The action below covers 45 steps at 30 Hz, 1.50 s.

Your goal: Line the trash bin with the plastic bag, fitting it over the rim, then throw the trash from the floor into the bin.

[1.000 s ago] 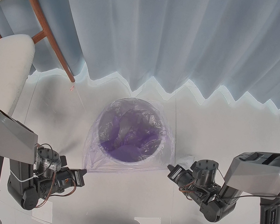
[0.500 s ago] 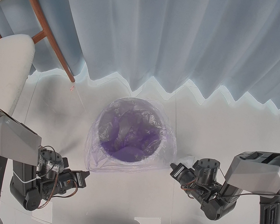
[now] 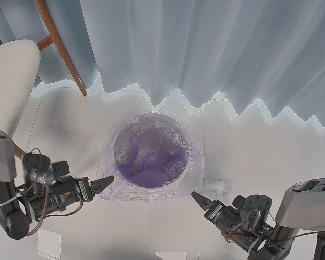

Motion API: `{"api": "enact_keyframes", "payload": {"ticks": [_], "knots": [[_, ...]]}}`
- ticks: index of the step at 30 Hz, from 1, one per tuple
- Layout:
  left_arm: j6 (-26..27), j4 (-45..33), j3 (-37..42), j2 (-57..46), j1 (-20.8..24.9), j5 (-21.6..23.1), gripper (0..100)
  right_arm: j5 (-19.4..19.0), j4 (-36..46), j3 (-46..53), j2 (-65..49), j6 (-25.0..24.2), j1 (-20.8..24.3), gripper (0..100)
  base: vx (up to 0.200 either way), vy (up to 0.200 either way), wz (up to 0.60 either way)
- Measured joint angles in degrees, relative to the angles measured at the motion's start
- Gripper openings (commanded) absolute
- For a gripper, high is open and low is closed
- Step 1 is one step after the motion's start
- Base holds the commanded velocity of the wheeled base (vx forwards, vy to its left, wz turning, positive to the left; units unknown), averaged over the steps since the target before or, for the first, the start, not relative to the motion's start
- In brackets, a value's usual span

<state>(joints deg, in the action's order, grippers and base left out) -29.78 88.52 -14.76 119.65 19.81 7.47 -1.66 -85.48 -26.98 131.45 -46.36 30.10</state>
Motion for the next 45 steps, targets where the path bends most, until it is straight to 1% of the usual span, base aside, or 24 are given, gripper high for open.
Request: {"api": "enact_keyframes", "payload": {"ticks": [5, 10, 15, 17, 21, 23, 28, 31, 34, 37, 42, 45], "knots": [[0.04, -0.06, 2.84, -13.14, -0.11, 5.88, 100, -1.29, -2.02, 7.14, -8.05, 0.79, 2.36, 100, 0.000, 0.000, 0.00], [-0.05, -0.38, 3.77, -25.72, -0.39, 11.81, 100, -2.08, -3.41, 11.11, -17.26, 4.40, 3.46, 100, 0.000, 0.000, 0.00], [-0.13, -0.93, 1.56, -33.38, -0.66, 14.77, 100, -2.55, -3.52, 13.47, -24.43, 8.86, 3.58, 100, 0.000, 0.000, 0.00], [-0.11, -1.12, 0.68, -34.65, -0.63, 15.51, 100, -2.63, -3.52, 13.99, -25.86, 10.89, 3.52, 100, 0.000, 0.000, 0.00], [0.20, -1.94, -0.06, -35.86, -0.57, 15.81, 100, -2.61, -3.47, 14.56, -26.73, 12.31, 3.36, 100, 0.000, 0.000, 0.00], [0.23, -4.46, -0.23, -36.05, -1.05, 15.74, 100, -2.57, -3.45, 14.74, -26.90, 12.89, 3.36, 100, 0.000, 0.000, 0.00], [0.23, -14.77, -1.22, -34.05, -4.49, 15.48, 100, -2.50, -3.45, 15.02, -27.76, 13.54, 3.41, 100, 0.000, 0.000, 0.00], [0.17, -16.48, -2.27, -30.60, -6.01, 15.24, 100, -2.50, -3.50, 15.27, -28.75, 13.39, 3.44, 100, 0.000, 0.000, 0.00], [0.04, -16.34, -2.99, -26.38, -6.89, 15.10, 100, -2.57, -3.47, 15.57, -29.94, 13.24, 3.47, 100, 0.000, 0.000, 0.00], [-0.22, -14.26, -3.43, -21.92, -7.33, 15.08, 100, -2.57, -3.50, 15.63, -30.96, 13.41, 3.58, 100, 0.000, 0.000, 0.00], [-1.55, -6.05, -3.67, -13.23, -7.77, 15.08, 100, -2.61, -3.47, 15.46, -32.91, 14.26, 3.69, 100, 0.000, 0.000, 0.00], [-2.79, -3.21, -4.47, -7.30, -7.94, 15.19, 100, -2.68, -3.45, 15.38, -34.76, 14.70, 3.91, 100, 0.000, 0.000, 0.00]]}}
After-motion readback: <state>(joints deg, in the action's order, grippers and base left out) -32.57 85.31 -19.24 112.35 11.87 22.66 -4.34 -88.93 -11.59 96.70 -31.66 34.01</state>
